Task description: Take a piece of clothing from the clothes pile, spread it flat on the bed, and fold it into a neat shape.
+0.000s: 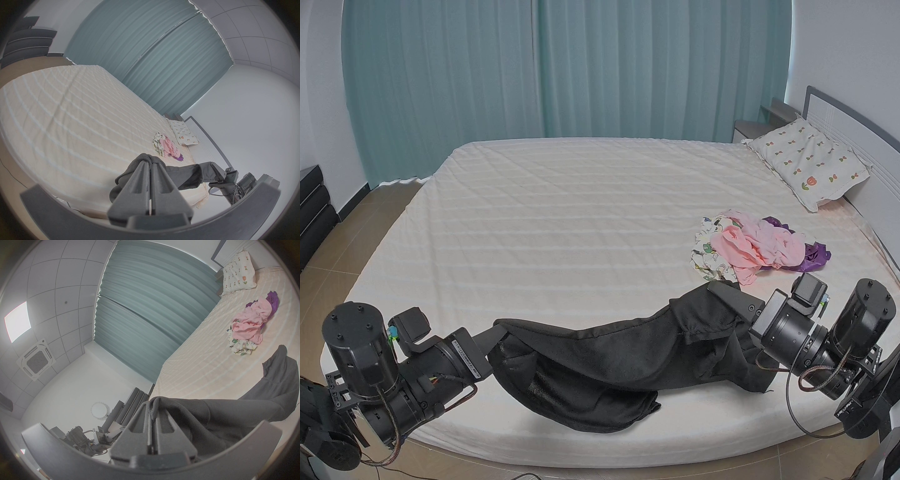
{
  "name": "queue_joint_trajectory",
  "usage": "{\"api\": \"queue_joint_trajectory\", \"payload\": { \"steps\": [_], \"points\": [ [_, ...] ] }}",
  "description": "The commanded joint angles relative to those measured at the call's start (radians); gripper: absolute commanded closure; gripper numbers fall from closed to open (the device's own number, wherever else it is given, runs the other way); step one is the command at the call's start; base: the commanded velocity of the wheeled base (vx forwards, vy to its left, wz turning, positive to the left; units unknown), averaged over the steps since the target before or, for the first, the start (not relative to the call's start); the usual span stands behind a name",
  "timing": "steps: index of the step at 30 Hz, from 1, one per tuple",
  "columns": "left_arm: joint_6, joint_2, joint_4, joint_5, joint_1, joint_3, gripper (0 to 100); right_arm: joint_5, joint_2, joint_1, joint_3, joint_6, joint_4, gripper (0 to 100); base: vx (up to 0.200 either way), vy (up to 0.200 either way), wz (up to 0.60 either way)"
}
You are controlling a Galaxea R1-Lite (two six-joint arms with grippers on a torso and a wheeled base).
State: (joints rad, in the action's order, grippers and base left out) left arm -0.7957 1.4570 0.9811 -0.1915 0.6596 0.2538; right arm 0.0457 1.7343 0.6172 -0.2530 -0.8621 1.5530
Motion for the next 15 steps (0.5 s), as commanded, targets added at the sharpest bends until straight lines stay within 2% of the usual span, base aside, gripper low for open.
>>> {"api": "queue_joint_trajectory", "payload": {
  "steps": [1, 7, 11, 15],
  "points": [
    [0.000, 0.006, -0.001, 0.000, 0.002, -0.002, 100, 0.002, 0.010, -0.016, -0.002, -0.002, 0.010, 100, 0.000, 0.200, 0.00],
    [-0.002, 0.019, 0.001, 0.001, 0.002, -0.001, 100, 0.003, 0.002, -0.024, 0.001, -0.002, 0.010, 100, 0.000, 0.000, 0.00],
    [-0.003, 0.029, 0.001, 0.006, 0.006, -0.002, 100, 0.023, 0.002, -0.024, 0.021, -0.003, 0.010, 100, -0.200, 0.000, 0.00],
    [-0.003, 0.031, 0.002, 0.027, 0.009, -0.004, 100, 0.075, -0.028, -0.017, 0.060, 0.002, 0.010, 100, -0.200, 0.000, 0.00]
  ]
}}
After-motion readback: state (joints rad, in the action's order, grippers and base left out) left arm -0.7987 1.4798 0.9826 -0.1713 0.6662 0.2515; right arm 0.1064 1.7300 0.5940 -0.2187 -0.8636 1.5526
